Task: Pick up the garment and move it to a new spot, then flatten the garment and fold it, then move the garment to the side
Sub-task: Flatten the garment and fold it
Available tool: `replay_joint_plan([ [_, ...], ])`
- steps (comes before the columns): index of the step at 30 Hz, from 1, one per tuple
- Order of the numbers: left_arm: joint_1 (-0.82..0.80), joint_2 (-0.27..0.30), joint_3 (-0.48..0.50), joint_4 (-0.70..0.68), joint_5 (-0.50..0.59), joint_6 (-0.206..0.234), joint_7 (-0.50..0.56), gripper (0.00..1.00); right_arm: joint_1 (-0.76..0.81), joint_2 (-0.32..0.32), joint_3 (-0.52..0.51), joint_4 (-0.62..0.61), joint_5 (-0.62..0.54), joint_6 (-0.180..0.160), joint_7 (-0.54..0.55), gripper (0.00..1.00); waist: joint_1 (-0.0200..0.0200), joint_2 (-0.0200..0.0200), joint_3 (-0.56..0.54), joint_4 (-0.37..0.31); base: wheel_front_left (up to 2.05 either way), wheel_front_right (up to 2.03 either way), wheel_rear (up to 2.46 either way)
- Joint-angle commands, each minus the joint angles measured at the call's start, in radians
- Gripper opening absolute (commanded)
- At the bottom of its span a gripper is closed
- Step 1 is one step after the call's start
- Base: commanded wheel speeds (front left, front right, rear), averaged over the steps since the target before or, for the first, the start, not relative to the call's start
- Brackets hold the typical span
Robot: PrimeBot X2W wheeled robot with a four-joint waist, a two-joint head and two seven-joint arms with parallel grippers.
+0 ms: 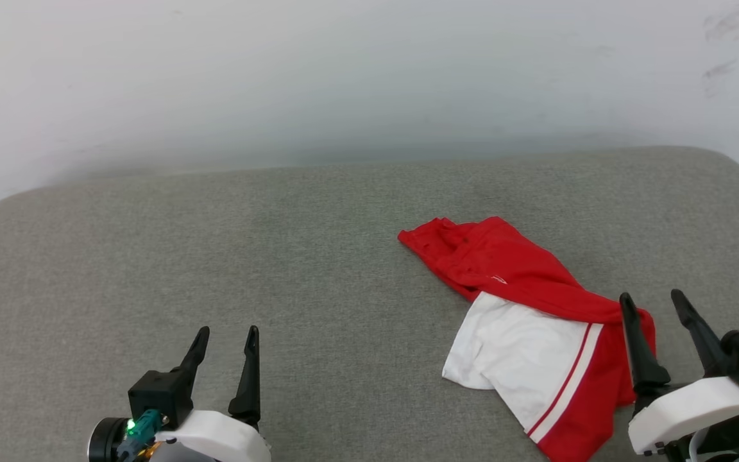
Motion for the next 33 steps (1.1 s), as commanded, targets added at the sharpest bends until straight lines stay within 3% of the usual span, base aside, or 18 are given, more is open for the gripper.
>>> replay_joint_plan([
  [1, 0.003, 0.003, -0.004, -0.005, 0.008, 0.003, 0.006, 1.0, 0.015, 0.005, 0.002, -0.014, -0.006, 0.0, 0.004, 1.0, 0.0001, 0.0, -0.002, -0.008, 0.0, 0.0, 0.0],
  [10, -0.117, -0.001, -0.097, 0.0, 0.032, -0.04, 0.155, 1.0, 0.057, 0.006, 0.063, -0.12, -0.001, 0.0, 0.061, 1.0, 0.0001, 0.0, 0.033, -0.054, 0.0, 0.0, 0.0],
  [16, -0.282, -0.054, -0.205, 0.069, 0.026, -0.118, 0.335, 1.0, 0.039, 0.002, 0.083, -0.149, 0.0, 0.0, 0.086, 1.0, 0.0001, 0.0, 0.09, -0.083, 0.0, 0.0, 0.0],
  [22, -0.424, -0.086, -0.314, 0.185, 0.005, -0.205, 0.597, 1.0, -0.004, 0.001, 0.099, -0.146, 0.007, 0.0, 0.08, 1.0, 0.0001, 0.0, 0.173, -0.128, 0.0, 0.0, 0.0],
  [32, -0.534, -0.09, -0.42, 0.318, 0.006, -0.251, 0.789, 1.0, -0.042, 0.022, 0.106, -0.101, 0.035, 0.0, 0.038, 1.0, 0.0001, 0.0, 0.251, -0.174, 0.0, 0.0, 0.0],
  [33, -0.538, -0.089, -0.435, 0.335, 0.0, -0.253, 0.816, 0.96, -0.045, 0.024, 0.107, -0.095, 0.038, 0.0, 0.032, 1.0, 0.0001, 0.0, 0.255, -0.178, 0.0, 0.0, 0.0],
])
